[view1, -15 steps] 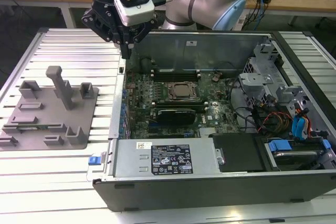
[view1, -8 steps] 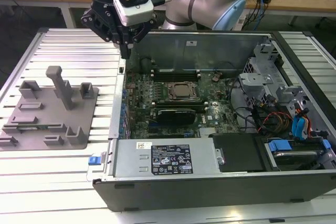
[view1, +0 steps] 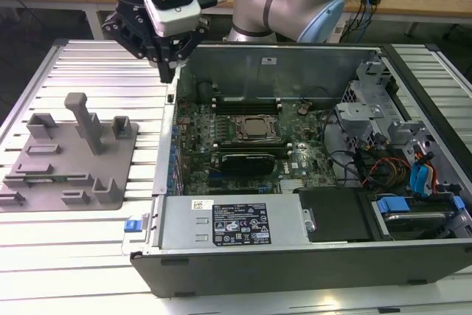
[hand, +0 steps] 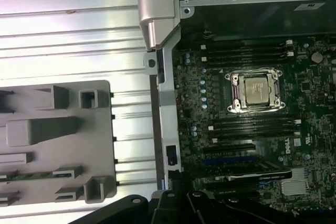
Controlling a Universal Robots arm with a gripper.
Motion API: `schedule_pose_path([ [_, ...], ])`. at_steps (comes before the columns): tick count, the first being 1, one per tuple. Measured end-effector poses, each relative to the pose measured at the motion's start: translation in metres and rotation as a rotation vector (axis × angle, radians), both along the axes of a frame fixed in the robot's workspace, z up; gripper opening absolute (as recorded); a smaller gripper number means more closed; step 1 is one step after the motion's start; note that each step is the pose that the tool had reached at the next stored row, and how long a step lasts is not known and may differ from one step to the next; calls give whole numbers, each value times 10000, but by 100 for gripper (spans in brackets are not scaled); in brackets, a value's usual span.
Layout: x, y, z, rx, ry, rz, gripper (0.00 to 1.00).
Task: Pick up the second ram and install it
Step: 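Reach for the second ram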
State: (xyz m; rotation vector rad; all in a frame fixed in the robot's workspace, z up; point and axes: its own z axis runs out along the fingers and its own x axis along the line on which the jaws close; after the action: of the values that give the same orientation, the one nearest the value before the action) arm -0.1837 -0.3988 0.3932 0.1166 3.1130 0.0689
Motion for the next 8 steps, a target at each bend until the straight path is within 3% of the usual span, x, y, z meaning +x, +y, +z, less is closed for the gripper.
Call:
schedule_pose_path([
  [8,-205,0,0,0,-6,0,8],
])
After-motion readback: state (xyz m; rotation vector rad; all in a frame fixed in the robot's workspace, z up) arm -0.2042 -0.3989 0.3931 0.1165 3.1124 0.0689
